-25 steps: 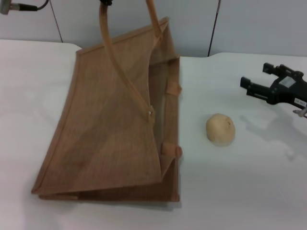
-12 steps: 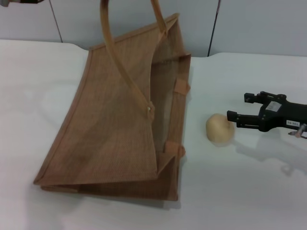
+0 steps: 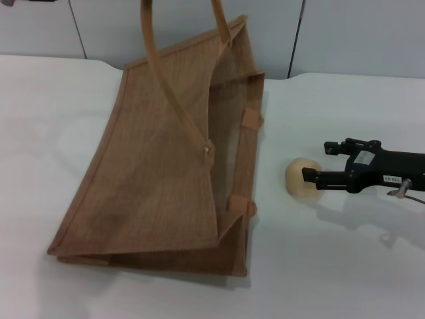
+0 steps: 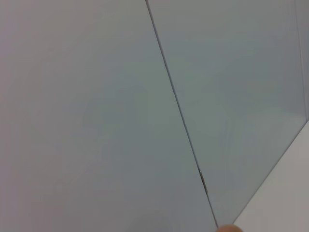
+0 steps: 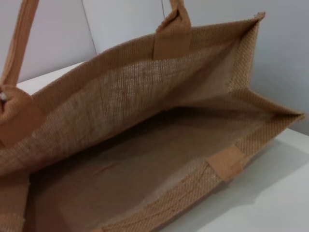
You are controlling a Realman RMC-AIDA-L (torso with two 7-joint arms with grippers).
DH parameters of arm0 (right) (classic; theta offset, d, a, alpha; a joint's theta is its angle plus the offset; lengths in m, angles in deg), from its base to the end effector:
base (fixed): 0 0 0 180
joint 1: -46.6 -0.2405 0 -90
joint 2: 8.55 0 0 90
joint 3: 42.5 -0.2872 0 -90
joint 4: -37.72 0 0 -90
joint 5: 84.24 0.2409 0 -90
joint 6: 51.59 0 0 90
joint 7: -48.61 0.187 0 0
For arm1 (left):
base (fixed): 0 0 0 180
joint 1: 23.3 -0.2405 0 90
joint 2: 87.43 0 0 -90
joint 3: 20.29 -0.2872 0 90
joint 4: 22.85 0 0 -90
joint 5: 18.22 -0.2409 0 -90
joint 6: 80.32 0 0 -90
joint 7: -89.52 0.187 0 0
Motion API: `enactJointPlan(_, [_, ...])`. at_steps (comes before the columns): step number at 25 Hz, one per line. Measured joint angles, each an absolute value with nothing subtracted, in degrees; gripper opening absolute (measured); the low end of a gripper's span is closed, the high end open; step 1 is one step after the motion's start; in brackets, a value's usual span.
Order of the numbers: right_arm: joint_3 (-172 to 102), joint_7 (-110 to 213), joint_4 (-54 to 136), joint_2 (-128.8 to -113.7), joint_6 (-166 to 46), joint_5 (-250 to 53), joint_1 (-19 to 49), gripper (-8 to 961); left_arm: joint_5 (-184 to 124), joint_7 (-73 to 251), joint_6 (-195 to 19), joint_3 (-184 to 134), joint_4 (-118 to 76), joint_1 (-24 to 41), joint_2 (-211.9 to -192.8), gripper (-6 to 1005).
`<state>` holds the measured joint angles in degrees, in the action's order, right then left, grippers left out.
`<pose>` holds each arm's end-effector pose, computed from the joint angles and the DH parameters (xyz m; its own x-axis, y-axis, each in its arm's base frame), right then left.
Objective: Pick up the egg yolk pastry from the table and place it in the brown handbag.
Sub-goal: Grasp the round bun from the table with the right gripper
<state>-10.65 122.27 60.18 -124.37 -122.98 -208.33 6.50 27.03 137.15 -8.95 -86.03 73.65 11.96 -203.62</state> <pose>0.3077 0.4380 -0.0742 0.8414 -0.3756 -0.3885 -0.5006 -0.8126 -0.2984 -0.0868 0.4740 0.0864 0.9641 0.1262 0.2337 0.2562 -0.6742 -0.6927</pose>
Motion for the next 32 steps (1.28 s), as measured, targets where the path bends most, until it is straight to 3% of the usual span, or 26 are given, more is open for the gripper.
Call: enactJointPlan(32, [-3.6, 122.8, 53.4, -124.37, -111.3, -208.4, 1.9, 898, 26.9, 136.7, -9.0, -86.5, 73.7, 13.2, -203.62, 117])
